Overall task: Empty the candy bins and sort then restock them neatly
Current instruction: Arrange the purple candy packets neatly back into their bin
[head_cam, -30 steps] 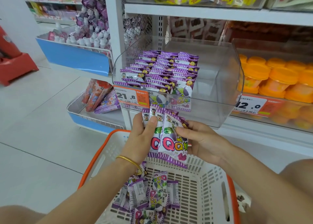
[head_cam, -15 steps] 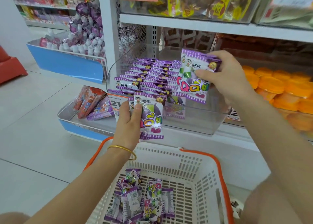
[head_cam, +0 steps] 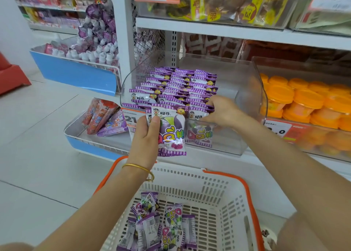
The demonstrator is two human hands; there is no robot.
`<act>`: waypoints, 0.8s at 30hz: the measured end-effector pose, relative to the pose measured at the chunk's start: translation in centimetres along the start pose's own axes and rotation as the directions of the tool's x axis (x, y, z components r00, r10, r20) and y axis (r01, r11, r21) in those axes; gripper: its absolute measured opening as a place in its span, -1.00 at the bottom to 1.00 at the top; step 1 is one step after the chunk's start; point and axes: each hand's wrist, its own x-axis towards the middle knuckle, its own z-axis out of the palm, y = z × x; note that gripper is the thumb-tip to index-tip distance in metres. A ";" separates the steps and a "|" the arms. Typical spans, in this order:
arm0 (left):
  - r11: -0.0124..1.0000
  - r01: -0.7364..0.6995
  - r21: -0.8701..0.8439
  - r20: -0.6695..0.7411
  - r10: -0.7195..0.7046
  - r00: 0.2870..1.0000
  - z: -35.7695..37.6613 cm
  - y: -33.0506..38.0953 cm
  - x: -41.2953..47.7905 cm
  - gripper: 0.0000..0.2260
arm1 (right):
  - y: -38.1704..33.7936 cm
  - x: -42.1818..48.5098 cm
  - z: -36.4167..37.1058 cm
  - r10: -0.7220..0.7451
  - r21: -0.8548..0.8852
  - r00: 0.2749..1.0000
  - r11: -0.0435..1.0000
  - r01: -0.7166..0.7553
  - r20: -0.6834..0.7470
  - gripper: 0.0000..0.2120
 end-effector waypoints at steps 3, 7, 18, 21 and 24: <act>1.000 -0.022 -0.005 0.007 0.022 1.000 0.1 -0.4 0.0 -0.78 | 0.6 -0.4 -1.1 0.048 0.093 0.999 0.994 -0.050 0.024 -0.64; 0.998 -0.055 -0.007 0.055 0.056 0.997 0.2 -0.7 0.0 -0.61 | -0.2 -3.1 -2.9 -0.043 0.178 0.948 0.979 0.104 -0.315 -0.78; 0.999 -0.043 -0.027 0.112 0.046 0.993 0.5 0.2 -0.5 -0.88 | -1.9 -4.6 -2.3 -0.144 0.563 0.978 0.801 0.204 -0.150 -0.75; 0.998 -0.056 -0.014 0.054 0.056 0.997 0.1 -0.3 0.1 -0.83 | -0.4 -3.7 -4.9 -0.080 0.532 0.932 0.802 0.270 -0.352 -0.76; 0.998 -0.059 0.002 0.039 0.059 0.997 0.0 -0.5 0.3 -0.74 | 0.4 -2.8 -5.5 -0.136 0.369 0.911 0.883 0.290 -0.389 -0.79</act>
